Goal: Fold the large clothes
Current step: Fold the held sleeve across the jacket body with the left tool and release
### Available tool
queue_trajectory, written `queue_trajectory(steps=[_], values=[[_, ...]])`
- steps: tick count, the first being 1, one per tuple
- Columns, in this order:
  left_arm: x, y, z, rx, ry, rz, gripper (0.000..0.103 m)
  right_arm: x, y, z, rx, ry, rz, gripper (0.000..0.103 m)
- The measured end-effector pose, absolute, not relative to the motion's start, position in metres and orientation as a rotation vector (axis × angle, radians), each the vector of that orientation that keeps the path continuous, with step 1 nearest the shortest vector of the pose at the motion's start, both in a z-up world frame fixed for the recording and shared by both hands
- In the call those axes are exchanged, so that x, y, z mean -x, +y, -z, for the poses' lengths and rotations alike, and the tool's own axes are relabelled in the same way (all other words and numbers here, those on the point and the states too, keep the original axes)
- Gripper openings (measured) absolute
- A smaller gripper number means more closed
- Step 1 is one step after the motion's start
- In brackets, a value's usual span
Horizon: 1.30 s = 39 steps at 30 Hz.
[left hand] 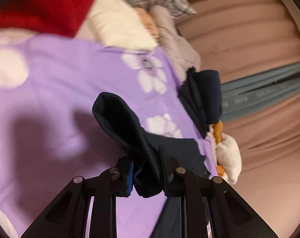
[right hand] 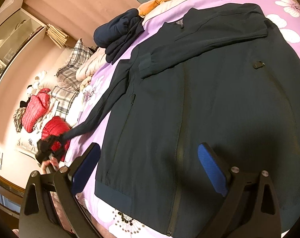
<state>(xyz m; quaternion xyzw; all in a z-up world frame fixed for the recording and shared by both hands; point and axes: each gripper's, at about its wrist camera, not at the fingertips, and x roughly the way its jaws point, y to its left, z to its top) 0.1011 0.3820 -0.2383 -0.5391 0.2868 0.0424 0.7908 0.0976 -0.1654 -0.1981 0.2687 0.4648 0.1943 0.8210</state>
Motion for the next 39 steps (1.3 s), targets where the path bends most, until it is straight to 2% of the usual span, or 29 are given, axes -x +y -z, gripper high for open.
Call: queue_trajectory(steps=[7, 13, 17, 22, 28, 34, 36, 38, 39], values=[[-0.154, 0.33, 0.149, 0.914, 0.62, 0.01, 0.019, -0.1, -0.165, 0.2, -0.579, 0.985, -0.438, 0.099], [-0.205, 0.229, 0.083, 0.677, 0.654, 0.182, 0.019, -0.1, -0.18, 0.207, -0.608, 0.982, -0.428, 0.099], [-0.23, 0.15, 0.067, 0.545, 0.699, 0.298, 0.019, -0.097, -0.195, 0.21, -0.626, 0.973, -0.409, 0.099], [-0.254, 0.054, 0.075, 0.405, 0.78, 0.427, 0.019, -0.094, -0.222, 0.216, -0.672, 0.957, -0.368, 0.099], [-0.278, -0.065, 0.12, 0.232, 0.917, 0.527, 0.019, -0.088, -0.253, 0.223, -0.725, 0.939, -0.315, 0.099], [-0.282, -0.113, 0.16, 0.283, 1.065, 0.622, 0.019, -0.085, -0.274, 0.232, -0.767, 0.947, -0.281, 0.099], [-0.281, -0.104, 0.166, 0.316, 1.084, 0.625, 0.026, -0.091, -0.274, 0.231, -0.763, 0.951, -0.289, 0.099], [-0.278, -0.085, 0.168, 0.343, 1.088, 0.593, 0.05, -0.103, -0.27, 0.23, -0.76, 0.958, -0.321, 0.099], [-0.277, -0.071, 0.169, 0.366, 1.082, 0.575, 0.055, -0.109, -0.268, 0.23, -0.762, 0.964, -0.336, 0.1]])
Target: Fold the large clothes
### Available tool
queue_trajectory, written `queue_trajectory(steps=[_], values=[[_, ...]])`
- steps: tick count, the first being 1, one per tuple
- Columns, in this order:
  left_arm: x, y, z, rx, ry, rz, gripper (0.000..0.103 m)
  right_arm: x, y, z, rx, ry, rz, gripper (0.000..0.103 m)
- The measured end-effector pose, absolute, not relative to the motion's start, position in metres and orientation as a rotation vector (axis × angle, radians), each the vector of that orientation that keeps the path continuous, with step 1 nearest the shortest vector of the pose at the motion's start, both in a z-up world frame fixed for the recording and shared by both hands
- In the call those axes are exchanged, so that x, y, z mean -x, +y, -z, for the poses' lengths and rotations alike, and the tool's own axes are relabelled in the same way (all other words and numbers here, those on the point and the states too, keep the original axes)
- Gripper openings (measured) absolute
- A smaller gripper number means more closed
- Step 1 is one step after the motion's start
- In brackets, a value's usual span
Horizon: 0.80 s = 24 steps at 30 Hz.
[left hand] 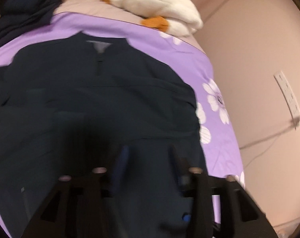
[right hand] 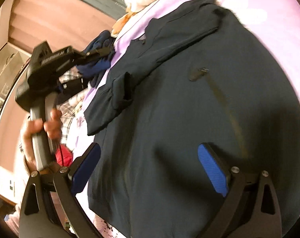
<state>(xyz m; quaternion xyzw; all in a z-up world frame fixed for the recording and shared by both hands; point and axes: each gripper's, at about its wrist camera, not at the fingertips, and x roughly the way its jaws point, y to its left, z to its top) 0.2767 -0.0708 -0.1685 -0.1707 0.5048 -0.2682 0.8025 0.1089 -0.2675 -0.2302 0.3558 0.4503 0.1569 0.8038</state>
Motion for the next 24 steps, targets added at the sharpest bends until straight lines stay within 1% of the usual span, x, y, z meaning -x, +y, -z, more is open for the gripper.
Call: queue_trajectory(steps=[1, 4, 6, 8, 9, 14, 17, 20, 21, 22, 24], values=[[-0.275, -0.06, 0.168, 0.385, 1.071, 0.561, 0.058, -0.119, -0.264, 0.232, -0.765, 0.974, -0.35, 0.1], [-0.266, -0.011, 0.169, 0.426, 1.045, 0.484, 0.058, -0.154, -0.245, 0.235, -0.751, 0.988, -0.402, 0.1], [-0.263, 0.015, 0.172, 0.442, 1.032, 0.44, 0.062, -0.174, -0.233, 0.239, -0.754, 1.0, -0.431, 0.1], [-0.254, 0.049, 0.174, 0.466, 1.009, 0.384, 0.068, -0.202, -0.218, 0.245, -0.755, 1.023, -0.458, 0.101], [-0.25, 0.062, 0.174, 0.475, 0.999, 0.369, 0.069, -0.212, -0.213, 0.246, -0.75, 1.033, -0.461, 0.101], [-0.229, 0.122, 0.185, 0.563, 0.969, 0.293, 0.07, -0.264, -0.182, 0.253, -0.689, 1.078, -0.473, 0.101], [-0.219, 0.144, 0.196, 0.623, 0.963, 0.264, 0.07, -0.285, -0.17, 0.261, -0.667, 1.105, -0.459, 0.101], [-0.214, 0.154, 0.208, 0.663, 0.968, 0.245, 0.07, -0.297, -0.161, 0.262, -0.634, 1.088, -0.46, 0.1], [-0.213, 0.158, 0.212, 0.675, 0.97, 0.241, 0.07, -0.3, -0.159, 0.263, -0.647, 1.086, -0.48, 0.096], [-0.211, 0.161, 0.215, 0.689, 0.974, 0.235, 0.07, -0.303, -0.156, 0.265, -0.662, 1.091, -0.496, 0.094], [-0.209, 0.167, 0.22, 0.716, 0.977, 0.231, 0.07, -0.308, -0.15, 0.268, -0.666, 1.107, -0.519, 0.083]])
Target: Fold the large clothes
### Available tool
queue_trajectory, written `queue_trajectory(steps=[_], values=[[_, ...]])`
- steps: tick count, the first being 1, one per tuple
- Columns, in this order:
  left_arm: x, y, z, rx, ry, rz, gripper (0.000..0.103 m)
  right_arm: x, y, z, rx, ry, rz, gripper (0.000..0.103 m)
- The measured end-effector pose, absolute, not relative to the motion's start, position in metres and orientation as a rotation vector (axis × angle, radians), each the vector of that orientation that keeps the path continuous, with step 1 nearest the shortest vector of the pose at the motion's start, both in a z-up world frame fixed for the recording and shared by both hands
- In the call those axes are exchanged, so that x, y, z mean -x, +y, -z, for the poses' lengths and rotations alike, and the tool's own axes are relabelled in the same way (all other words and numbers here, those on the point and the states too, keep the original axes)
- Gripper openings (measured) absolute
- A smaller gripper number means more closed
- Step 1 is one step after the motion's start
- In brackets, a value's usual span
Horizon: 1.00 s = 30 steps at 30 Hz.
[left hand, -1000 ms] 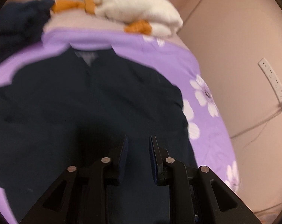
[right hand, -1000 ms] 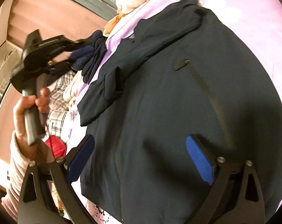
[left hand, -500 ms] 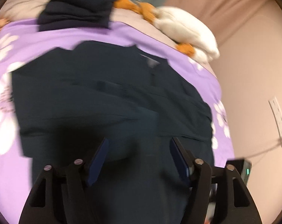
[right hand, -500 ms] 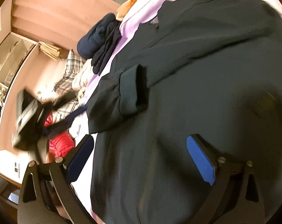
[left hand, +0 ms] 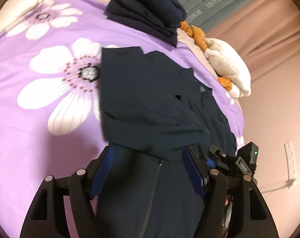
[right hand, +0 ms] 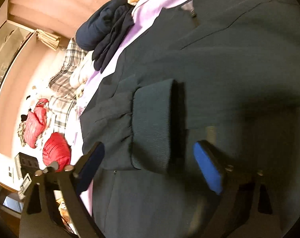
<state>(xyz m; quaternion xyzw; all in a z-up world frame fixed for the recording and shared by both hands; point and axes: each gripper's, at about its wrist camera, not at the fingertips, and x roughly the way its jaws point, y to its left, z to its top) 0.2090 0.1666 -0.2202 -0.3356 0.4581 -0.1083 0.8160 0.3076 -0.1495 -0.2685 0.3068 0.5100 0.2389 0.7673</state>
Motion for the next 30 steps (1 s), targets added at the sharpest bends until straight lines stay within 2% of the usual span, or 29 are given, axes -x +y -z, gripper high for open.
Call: queue_trajectory(steps=[4, 5, 6, 7, 8, 9, 12, 20, 22, 26, 30], values=[[-0.205, 0.174, 0.226, 0.754, 0.978, 0.228, 0.07, -0.305, -0.138, 0.271, -0.625, 1.1, -0.511, 0.075], [-0.203, 0.175, 0.227, 0.758, 0.978, 0.227, 0.07, -0.306, -0.137, 0.272, -0.624, 1.098, -0.509, 0.064], [-0.202, 0.177, 0.227, 0.761, 0.977, 0.227, 0.07, -0.306, -0.136, 0.273, -0.615, 1.102, -0.495, 0.045], [-0.2, 0.178, 0.228, 0.766, 0.978, 0.227, 0.07, -0.307, -0.136, 0.275, -0.61, 1.108, -0.482, 0.036], [-0.199, 0.179, 0.228, 0.774, 0.977, 0.229, 0.07, -0.307, -0.136, 0.278, -0.609, 1.116, -0.467, 0.019], [-0.198, 0.181, 0.229, 0.779, 0.974, 0.23, 0.07, -0.307, -0.137, 0.279, -0.604, 1.122, -0.45, 0.009], [-0.198, 0.186, 0.231, 0.79, 0.971, 0.23, 0.07, -0.303, -0.133, 0.264, -0.542, 1.087, -0.46, 0.004], [-0.192, 0.192, 0.238, 0.841, 0.977, 0.24, 0.07, -0.306, -0.137, 0.178, -0.487, 0.866, -0.494, 0.003], [-0.188, 0.193, 0.24, 0.842, 0.981, 0.242, 0.07, -0.312, -0.137, 0.166, -0.46, 0.875, -0.494, 0.003], [-0.184, 0.193, 0.243, 0.847, 0.989, 0.25, 0.07, -0.319, -0.153, 0.188, -0.452, 0.957, -0.406, 0.003], [-0.185, 0.189, 0.245, 0.825, 1.012, 0.25, 0.07, -0.316, -0.187, 0.228, -0.598, 0.987, -0.354, 0.003]])
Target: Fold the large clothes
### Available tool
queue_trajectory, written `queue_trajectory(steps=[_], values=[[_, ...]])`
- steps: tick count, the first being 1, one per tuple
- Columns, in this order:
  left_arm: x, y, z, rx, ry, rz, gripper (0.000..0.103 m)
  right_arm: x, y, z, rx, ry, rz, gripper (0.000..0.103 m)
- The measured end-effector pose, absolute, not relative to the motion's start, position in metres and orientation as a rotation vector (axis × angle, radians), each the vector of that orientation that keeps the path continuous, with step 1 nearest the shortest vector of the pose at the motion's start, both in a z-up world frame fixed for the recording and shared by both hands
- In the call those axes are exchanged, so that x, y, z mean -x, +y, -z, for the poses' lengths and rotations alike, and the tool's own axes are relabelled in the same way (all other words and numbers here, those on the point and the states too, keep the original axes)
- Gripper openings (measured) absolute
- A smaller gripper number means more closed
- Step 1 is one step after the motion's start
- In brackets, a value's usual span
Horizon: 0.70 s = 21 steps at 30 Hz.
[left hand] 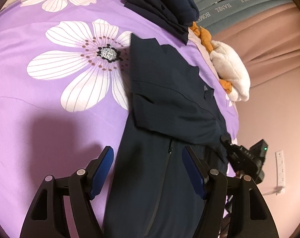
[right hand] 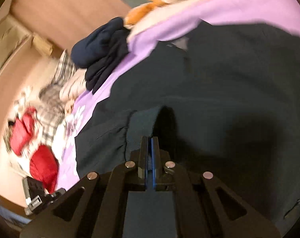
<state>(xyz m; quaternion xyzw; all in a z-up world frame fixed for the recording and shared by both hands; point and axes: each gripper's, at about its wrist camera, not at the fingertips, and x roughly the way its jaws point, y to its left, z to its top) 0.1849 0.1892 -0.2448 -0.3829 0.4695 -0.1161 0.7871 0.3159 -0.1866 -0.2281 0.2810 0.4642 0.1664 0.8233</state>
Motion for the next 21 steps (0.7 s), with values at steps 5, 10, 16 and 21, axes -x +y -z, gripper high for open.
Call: queue_trajectory(steps=[5, 10, 16, 21], values=[[-0.189, 0.184, 0.247, 0.828, 1.019, 0.258, 0.07, -0.308, -0.202, 0.254, -0.74, 1.021, -0.386, 0.016], [-0.196, 0.174, 0.247, 0.82, 1.032, 0.277, 0.07, -0.29, -0.21, 0.265, -0.921, 1.008, -0.409, 0.061], [-0.198, 0.169, 0.245, 0.807, 1.03, 0.285, 0.07, -0.285, -0.189, 0.276, -0.994, 1.046, -0.459, 0.054], [-0.198, 0.168, 0.244, 0.806, 1.031, 0.28, 0.07, -0.304, -0.165, 0.285, -0.979, 1.079, -0.428, 0.019]])
